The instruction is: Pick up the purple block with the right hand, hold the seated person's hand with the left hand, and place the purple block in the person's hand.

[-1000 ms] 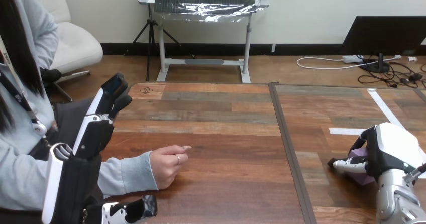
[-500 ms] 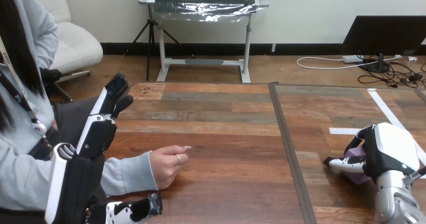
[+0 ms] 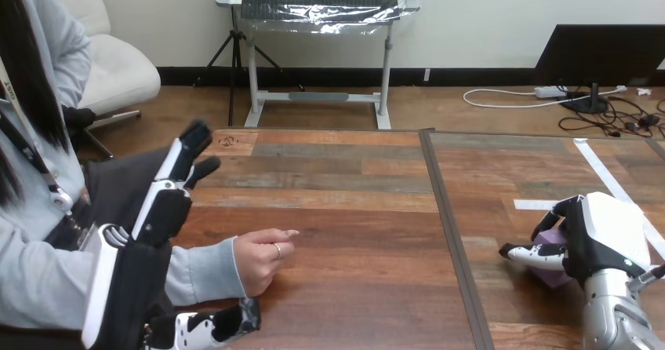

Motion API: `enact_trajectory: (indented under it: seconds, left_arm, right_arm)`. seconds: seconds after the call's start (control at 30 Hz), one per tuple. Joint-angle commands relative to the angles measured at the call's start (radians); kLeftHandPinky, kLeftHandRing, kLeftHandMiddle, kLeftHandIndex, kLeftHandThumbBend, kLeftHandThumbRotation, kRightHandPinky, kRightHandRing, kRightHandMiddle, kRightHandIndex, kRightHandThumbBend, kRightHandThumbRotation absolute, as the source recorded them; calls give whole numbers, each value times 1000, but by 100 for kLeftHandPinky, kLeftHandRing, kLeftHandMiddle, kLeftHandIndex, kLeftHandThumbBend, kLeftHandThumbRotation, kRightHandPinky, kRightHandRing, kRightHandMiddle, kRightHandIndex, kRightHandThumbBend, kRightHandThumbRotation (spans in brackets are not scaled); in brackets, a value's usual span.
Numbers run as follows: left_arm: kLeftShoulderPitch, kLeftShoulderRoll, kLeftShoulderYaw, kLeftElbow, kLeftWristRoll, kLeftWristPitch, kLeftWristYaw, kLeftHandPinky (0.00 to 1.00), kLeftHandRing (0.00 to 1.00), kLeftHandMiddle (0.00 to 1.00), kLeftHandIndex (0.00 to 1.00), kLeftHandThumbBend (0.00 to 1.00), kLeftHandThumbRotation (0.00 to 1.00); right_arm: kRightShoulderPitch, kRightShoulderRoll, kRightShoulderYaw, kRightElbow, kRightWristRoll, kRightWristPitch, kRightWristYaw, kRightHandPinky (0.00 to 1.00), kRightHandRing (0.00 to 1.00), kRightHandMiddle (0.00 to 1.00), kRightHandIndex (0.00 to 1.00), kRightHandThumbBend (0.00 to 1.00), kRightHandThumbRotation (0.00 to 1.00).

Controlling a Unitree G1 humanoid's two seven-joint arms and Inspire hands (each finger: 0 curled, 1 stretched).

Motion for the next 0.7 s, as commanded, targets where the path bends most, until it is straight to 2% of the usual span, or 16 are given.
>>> enact_trajectory:
  seconds: [0.0, 0.4, 0.67]
  left_arm:
    - [-44, -8, 14, -45, 10, 1, 13, 87, 94, 96, 93, 100, 70]
    - [-50, -5, 13, -27, 15, -6, 15, 88, 95, 96, 93, 100, 68]
    - [-52, -9, 13, -18, 16, -5, 19, 88, 94, 95, 92, 100, 66]
  right_arm:
    - [-37, 19, -16, -25, 16, -44, -29, 6, 11, 18, 26, 45, 6]
    - [-47, 32, -29, -36, 29, -70, -29, 6, 11, 18, 25, 42, 11]
    - [-48, 37, -38, -44, 46, -118, -39, 6, 11, 18, 25, 42, 7]
